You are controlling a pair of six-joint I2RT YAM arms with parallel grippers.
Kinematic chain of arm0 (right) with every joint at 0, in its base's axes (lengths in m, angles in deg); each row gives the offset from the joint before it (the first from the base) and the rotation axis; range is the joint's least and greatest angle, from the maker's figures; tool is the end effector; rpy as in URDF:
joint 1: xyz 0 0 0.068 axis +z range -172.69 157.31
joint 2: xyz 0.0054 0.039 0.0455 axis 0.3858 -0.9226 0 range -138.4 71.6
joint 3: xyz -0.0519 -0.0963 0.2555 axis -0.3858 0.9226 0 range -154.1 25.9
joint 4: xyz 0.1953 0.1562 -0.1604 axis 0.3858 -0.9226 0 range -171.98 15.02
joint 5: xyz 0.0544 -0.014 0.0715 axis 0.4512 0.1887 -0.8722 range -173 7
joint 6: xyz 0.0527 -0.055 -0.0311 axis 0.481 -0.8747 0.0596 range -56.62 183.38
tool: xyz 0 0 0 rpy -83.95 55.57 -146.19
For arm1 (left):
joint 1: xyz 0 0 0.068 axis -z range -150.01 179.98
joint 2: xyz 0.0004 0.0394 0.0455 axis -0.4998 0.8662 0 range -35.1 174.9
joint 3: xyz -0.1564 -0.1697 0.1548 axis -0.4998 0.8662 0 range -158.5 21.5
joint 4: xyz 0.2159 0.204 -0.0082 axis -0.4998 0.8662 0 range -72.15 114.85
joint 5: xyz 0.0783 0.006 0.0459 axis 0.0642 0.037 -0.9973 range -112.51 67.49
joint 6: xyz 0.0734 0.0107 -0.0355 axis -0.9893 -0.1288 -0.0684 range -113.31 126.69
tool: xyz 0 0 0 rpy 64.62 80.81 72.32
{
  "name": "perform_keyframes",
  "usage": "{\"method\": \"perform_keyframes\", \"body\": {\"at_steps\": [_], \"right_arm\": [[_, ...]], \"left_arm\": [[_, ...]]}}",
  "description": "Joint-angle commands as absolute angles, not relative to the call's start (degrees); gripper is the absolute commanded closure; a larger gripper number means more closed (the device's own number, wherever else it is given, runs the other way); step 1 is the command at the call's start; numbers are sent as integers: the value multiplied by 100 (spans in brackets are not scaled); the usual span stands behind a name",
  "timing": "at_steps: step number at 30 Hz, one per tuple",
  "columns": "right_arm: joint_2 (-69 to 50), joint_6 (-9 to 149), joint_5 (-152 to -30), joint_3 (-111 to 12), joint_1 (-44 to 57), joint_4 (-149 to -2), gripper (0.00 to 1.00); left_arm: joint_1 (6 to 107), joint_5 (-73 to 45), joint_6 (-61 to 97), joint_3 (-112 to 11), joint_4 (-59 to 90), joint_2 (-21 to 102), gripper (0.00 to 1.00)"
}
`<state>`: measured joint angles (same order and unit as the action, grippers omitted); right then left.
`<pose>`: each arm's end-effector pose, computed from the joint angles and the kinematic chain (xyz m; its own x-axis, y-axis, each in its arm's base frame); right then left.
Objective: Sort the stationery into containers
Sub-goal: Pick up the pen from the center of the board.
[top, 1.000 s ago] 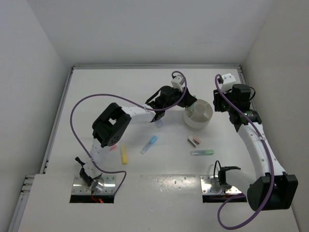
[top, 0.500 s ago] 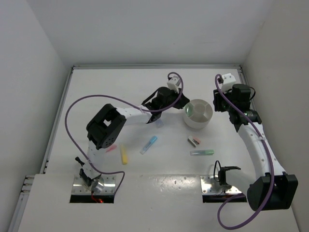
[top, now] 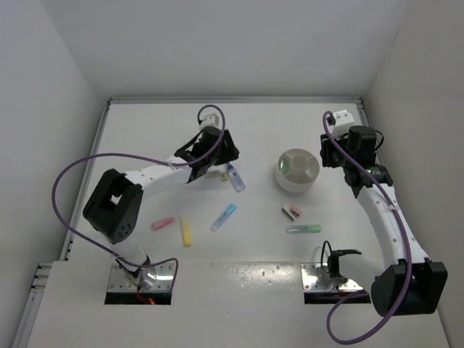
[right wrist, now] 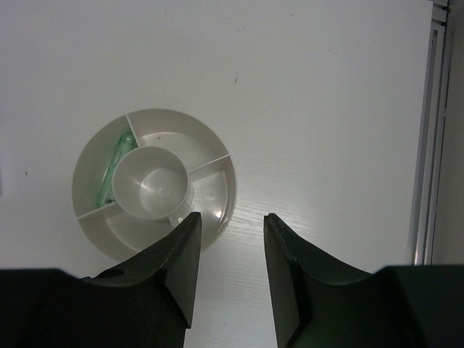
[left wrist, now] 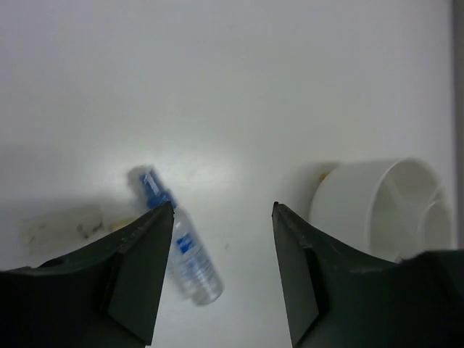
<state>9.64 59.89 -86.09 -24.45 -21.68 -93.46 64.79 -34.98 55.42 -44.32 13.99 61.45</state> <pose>0.3082 0.0092 0.2801 -0.4964 -0.0695 -0.8653 -0.0948 0.9952 -0.0256 0.3806 -0.2458 0.2230 -0.5448 -0.5151 -0.6617 -0.0157 0.7952 -0.6061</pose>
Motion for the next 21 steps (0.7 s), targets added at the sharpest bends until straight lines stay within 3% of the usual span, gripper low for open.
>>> {"method": "perform_keyframes", "body": {"at_steps": [1, 6, 8, 9, 11, 12, 15, 21], "right_arm": [[1016, 5907, -8572, -2446, -2129, -9159, 59], [963, 5837, -8686, -2446, -2129, -9212, 52], [911, 5776, -8747, -2446, -2129, -9264, 52], [911, 5776, -8748, -2446, -2129, -9264, 52], [911, 5776, -8748, -2446, -2129, -9264, 52], [858, 5776, -8748, -2446, -2129, -9317, 52], [858, 5776, -8748, -2446, -2129, -9317, 52], [858, 5776, -8801, -2499, -2129, -9317, 52]], "left_arm": [[6707, -2685, 5013, -4100, 2049, 6123, 38], [7024, -2953, 4465, -3792, 2171, 5772, 41], [7024, -3759, 4981, -3616, 2566, 5456, 45], [7024, -4146, 5376, -3564, 2829, 5350, 54], [7024, -5241, 6841, -3309, 3663, 5034, 57], [7024, -5483, 8004, -3308, 4571, 4972, 50], [6683, -5688, 9060, -3308, 5606, 4919, 33], [6121, -5144, 10221, -2861, 6522, 4753, 24]]}}
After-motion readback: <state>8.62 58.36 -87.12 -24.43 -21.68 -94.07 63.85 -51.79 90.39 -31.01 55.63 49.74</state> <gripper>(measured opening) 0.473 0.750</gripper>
